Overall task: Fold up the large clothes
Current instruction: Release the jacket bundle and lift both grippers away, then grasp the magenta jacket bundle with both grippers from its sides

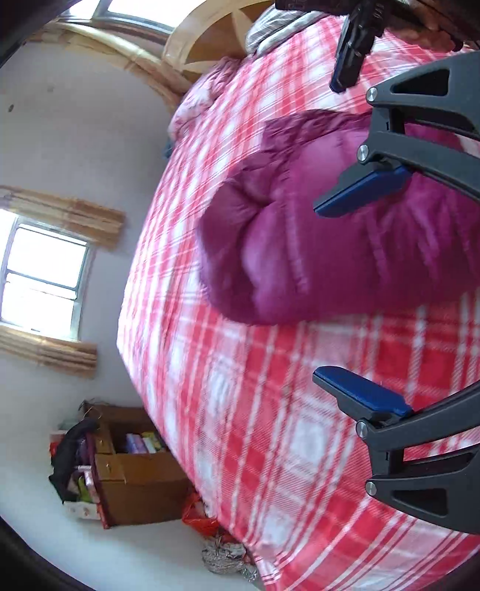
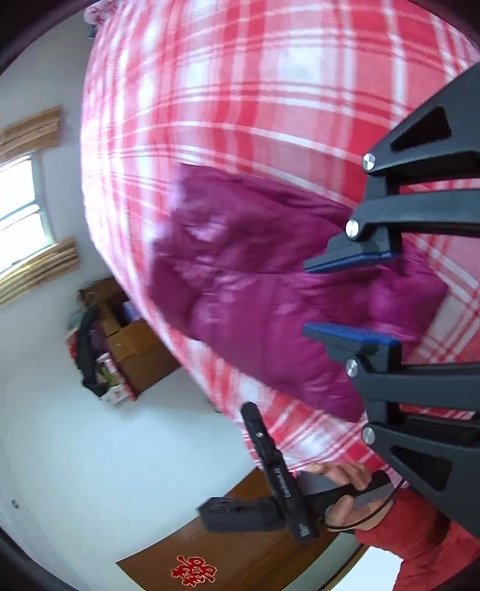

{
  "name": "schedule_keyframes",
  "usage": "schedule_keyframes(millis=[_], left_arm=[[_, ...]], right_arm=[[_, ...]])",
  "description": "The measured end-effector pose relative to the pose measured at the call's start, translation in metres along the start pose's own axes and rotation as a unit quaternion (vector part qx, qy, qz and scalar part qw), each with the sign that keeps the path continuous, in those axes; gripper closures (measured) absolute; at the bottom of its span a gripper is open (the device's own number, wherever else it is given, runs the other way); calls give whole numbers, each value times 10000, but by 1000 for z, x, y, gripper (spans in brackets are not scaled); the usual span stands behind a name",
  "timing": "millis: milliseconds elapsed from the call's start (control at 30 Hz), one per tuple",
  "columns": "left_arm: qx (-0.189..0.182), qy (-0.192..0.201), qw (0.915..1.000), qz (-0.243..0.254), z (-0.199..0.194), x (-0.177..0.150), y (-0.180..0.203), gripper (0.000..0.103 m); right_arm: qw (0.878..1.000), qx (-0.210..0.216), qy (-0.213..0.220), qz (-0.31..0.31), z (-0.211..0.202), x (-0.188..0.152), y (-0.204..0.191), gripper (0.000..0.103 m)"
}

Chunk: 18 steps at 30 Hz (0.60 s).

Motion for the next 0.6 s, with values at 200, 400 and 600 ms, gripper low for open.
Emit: schedule_keyframes(millis=[200,400,600], left_arm=[[172,-29,9995,246,49,63,22,20],[679,-365,9950,631,116,82,46,20],[635,-852,9937,367,157,68,40,19]], right_arm=[[9975,-646,279,50,35,85,29,72],[9896,-1402,-325,44,99,88,59,71],[9929,-1099,-181,407,109,60,79,68]])
Point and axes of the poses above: each gripper's, at about its wrist camera, not at the fingertips, and z roughly the way its jaws point, y to its right, x to its top, the point moved 5 cm from there along z, roughly the way its jaws point, and after that the axes turned 6 degrees about -y, right-handed, at the moved point
